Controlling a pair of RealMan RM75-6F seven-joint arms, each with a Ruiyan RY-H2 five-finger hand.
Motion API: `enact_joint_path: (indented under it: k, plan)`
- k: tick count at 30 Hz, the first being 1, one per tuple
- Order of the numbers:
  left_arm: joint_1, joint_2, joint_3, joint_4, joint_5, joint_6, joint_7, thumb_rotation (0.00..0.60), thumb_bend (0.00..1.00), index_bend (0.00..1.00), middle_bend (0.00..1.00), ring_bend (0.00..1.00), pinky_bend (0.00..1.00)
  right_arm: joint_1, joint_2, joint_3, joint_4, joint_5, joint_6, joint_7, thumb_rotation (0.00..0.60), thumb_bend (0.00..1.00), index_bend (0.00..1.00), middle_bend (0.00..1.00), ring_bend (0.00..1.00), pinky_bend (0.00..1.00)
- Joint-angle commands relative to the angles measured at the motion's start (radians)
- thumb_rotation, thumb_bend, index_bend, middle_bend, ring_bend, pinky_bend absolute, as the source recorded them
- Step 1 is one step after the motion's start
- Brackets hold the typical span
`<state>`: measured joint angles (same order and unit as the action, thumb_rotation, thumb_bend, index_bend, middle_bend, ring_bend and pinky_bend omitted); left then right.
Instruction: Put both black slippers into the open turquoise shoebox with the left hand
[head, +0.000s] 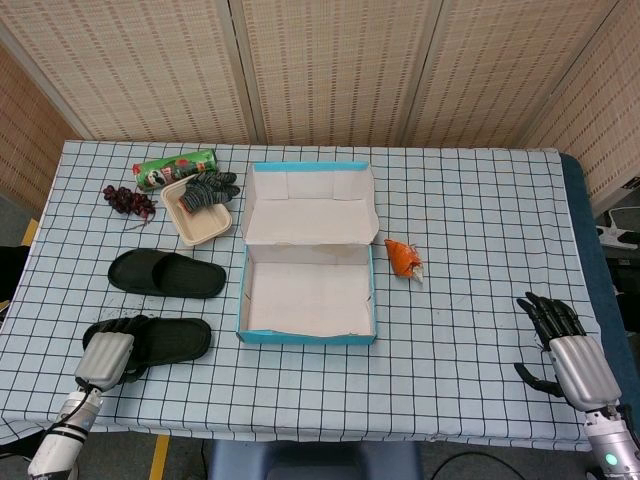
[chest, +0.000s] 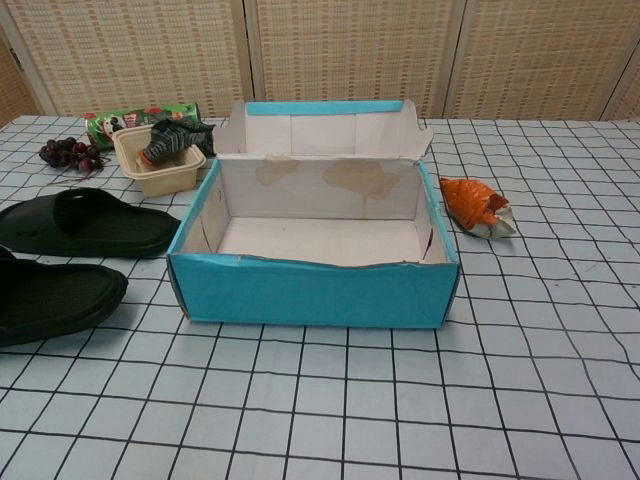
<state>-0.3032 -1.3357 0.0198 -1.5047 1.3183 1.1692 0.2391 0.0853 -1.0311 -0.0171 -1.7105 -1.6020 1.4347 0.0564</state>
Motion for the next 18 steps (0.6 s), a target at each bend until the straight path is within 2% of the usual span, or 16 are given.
enact_joint_path:
  k: [1,8,12,18]
  plan:
    - [0.009,0.011,-0.005,-0.006,0.018,0.028,-0.006,0.600,0.47,0.66,0.73,0.62,0.39,0.000,-0.001,-0.001,0.000,-0.001,0.000,-0.001,0.600,0.17,0.00,0.00,0.00,0.00]
    - [0.027,0.050,-0.037,-0.057,0.067,0.131,-0.001,0.600,0.47,0.66,0.73,0.62,0.40,0.000,-0.002,-0.002,-0.002,-0.002,0.000,-0.006,0.600,0.17,0.00,0.00,0.00,0.00]
    - [0.015,0.089,-0.083,-0.130,0.065,0.161,0.014,0.600,0.47,0.66,0.73,0.62,0.41,-0.001,-0.002,-0.001,-0.003,0.000,0.001,-0.008,0.600,0.17,0.00,0.00,0.00,0.00]
    - [-0.046,0.120,-0.141,-0.254,0.070,0.128,0.047,0.600,0.47,0.66,0.73,0.62,0.43,-0.001,0.000,0.000,-0.004,0.005,-0.002,-0.004,0.600,0.17,0.00,0.00,0.00,0.00]
